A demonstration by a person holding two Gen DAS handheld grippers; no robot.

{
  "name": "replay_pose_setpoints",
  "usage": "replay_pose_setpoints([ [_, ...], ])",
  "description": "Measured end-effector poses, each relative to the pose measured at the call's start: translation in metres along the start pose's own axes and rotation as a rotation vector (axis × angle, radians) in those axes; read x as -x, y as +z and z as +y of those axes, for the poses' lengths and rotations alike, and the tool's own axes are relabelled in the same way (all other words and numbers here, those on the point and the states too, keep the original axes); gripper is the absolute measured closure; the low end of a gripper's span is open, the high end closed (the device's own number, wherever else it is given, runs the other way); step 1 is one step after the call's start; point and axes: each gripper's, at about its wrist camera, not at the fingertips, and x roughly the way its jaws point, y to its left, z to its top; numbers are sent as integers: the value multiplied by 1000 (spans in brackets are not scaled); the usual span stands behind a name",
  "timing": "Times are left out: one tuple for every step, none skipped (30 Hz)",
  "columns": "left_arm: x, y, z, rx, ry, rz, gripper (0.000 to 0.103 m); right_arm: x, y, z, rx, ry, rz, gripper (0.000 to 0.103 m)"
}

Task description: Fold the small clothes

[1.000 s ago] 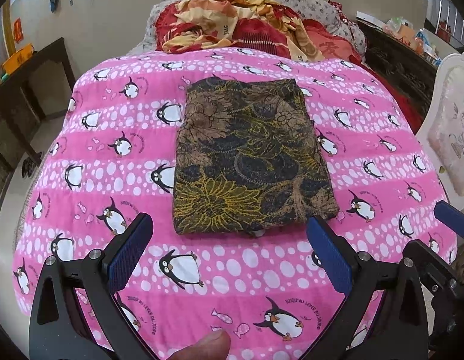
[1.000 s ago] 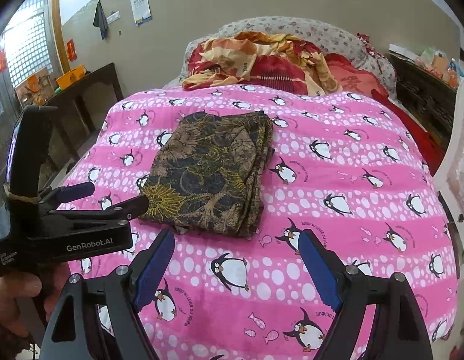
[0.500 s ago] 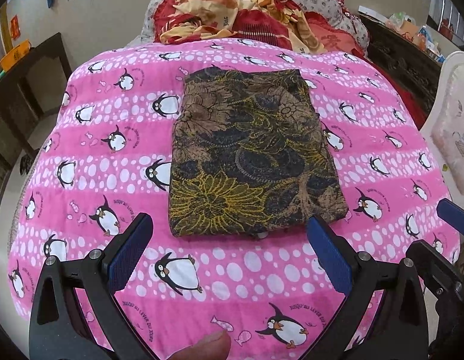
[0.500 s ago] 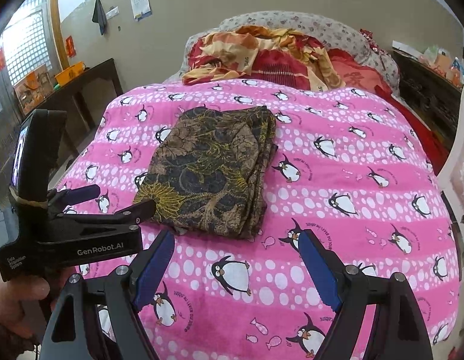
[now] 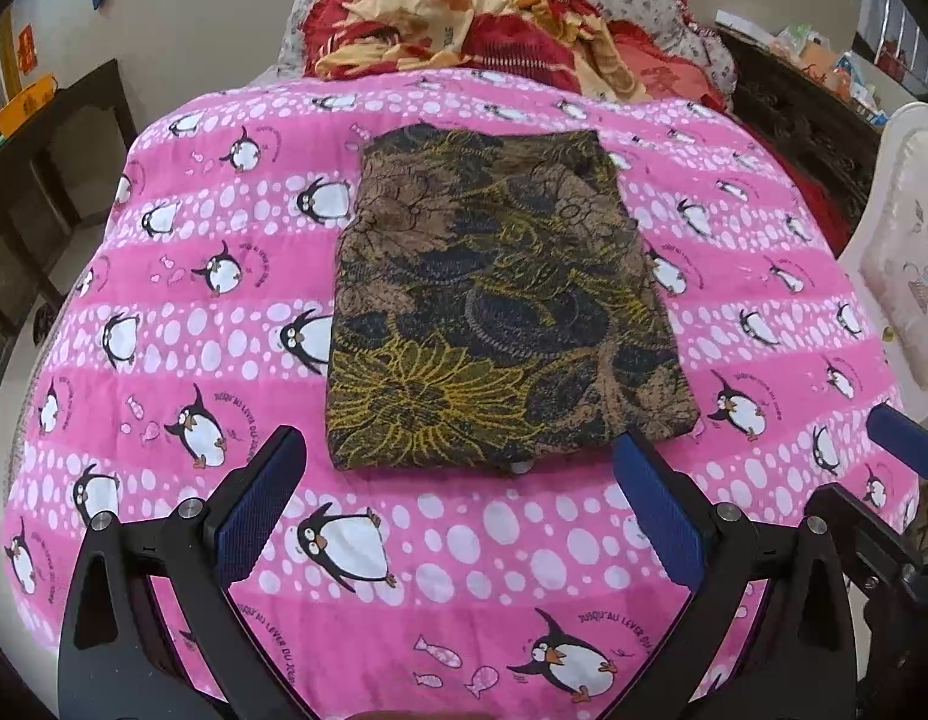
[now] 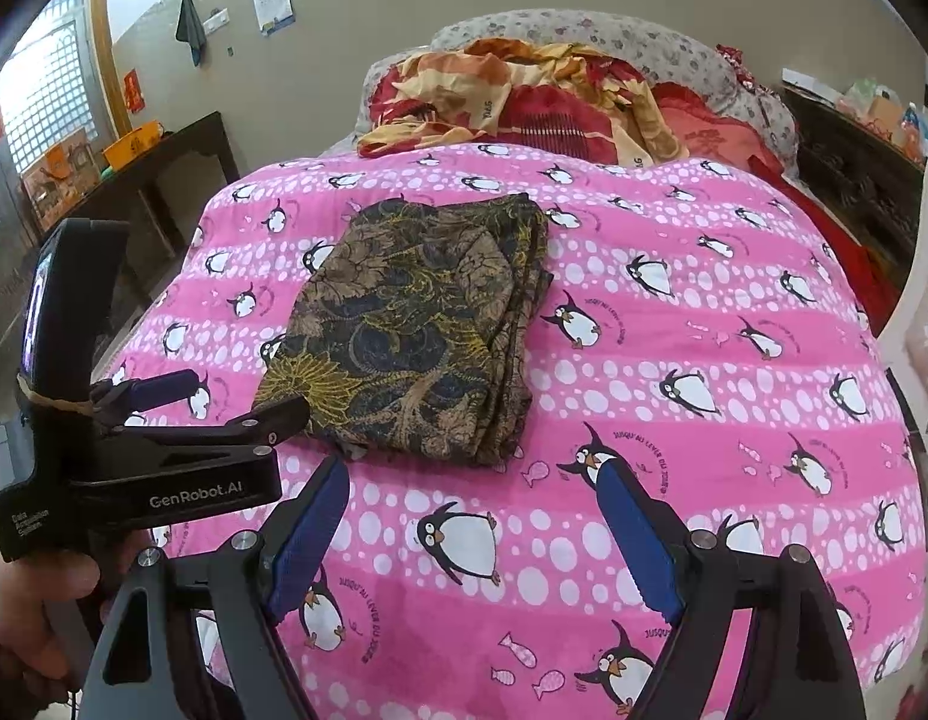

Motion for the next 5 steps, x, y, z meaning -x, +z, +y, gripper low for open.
replay_pose_setpoints([
  [1,-1,-1,-3,2,-9,0,0,0,1,3,0,-1,20],
  [2,-1,-2,-11,14,-16,0,0,0,1,5,0,-2,20],
  [3,-2,-3,-20,21,-20,0,0,-1,1,5,-1,-2,20],
  [3,-3,-4,-25,21,-21,1,-1,-1,1,3,-1,-1,20],
  [3,-3,-4,-26,18,-17,0,-1,-1,1,1,-2,1,21],
])
